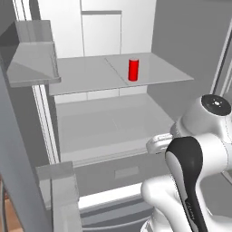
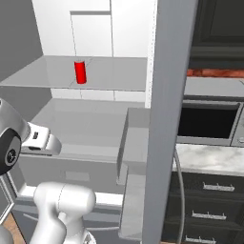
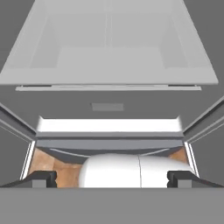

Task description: Open the fridge, grab two sodas, and place both sodas inside the bowl with ice on the dining counter.

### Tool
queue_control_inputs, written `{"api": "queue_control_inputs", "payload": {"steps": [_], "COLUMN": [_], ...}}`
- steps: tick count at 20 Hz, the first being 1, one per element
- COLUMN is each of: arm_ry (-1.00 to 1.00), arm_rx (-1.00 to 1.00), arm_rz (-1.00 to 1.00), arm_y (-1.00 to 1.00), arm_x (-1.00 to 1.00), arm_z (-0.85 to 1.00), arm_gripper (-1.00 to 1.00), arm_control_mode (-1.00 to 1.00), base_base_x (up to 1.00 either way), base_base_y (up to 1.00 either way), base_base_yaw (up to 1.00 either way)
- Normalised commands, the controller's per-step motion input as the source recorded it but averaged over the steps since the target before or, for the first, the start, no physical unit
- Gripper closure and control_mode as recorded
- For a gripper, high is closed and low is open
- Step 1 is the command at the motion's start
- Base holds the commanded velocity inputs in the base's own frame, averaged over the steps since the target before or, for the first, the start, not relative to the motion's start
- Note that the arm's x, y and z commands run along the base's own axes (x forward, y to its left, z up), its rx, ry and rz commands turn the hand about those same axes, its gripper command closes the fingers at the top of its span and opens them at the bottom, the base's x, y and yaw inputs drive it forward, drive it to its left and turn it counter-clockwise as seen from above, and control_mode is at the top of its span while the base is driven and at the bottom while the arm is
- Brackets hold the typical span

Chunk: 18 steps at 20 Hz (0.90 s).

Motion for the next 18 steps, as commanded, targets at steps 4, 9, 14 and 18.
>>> {"api": "queue_control_inputs", "payload": {"steps": [4, 9, 14, 18], "arm_ry": [0.00, -0.31, -0.45, -0.35], "arm_rx": [0.00, 0.14, 0.11, 0.04], "arm_rz": [0.00, 0.09, 0.04, -0.03], "arm_y": [0.00, -0.03, -0.14, 0.00], "arm_x": [0.00, 0.17, 0.11, 0.08], "arm_z": [0.00, 0.36, 0.60, 0.42], "arm_gripper": [-1.00, -1.00, -1.00, -1.00], "arm_control_mode": [1.00, -1.00, -1.00, -1.00], "base_base_x": [0.82, 0.12, 0.00, 0.00], "base_base_y": [0.01, 0.00, 0.00, 0.00], "base_base_yaw": [0.22, 0.03, 0.00, 0.00]}}
